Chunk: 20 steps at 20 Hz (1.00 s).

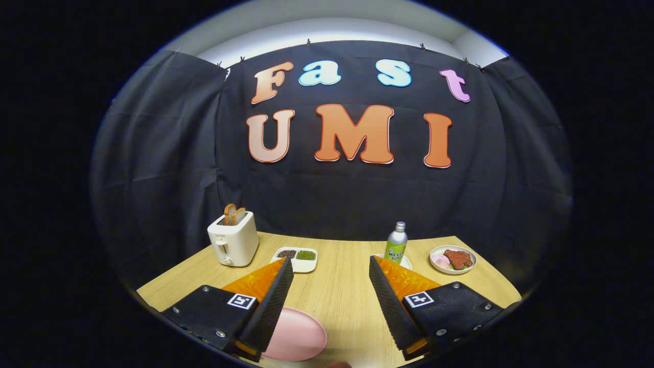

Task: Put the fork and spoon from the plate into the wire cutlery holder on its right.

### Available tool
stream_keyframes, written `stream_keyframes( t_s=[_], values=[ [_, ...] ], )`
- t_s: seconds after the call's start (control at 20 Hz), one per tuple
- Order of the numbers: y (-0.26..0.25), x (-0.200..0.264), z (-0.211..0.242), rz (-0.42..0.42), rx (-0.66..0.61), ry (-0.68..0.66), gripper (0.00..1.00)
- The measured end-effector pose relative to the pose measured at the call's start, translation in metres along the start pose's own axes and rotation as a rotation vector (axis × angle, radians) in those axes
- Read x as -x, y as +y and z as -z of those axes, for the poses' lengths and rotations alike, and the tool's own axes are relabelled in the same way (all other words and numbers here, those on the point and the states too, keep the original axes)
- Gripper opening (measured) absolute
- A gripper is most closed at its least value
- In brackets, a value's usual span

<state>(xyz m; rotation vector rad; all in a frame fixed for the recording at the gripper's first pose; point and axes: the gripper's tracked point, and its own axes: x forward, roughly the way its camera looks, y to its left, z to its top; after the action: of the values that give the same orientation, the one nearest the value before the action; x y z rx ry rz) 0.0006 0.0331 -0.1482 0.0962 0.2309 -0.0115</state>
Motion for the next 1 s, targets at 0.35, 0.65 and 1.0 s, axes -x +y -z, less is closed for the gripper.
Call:
stream_keyframes(
  t_s=[0.35,0.65,1.0],
  values=[
    [0.068,-0.006,0.081,-0.092,-0.006,0.182,0.90],
    [0.099,0.002,0.156,-0.160,0.091,0.408,0.90],
    [0.109,0.011,0.212,-0.193,0.155,0.658,0.89]
  ],
)
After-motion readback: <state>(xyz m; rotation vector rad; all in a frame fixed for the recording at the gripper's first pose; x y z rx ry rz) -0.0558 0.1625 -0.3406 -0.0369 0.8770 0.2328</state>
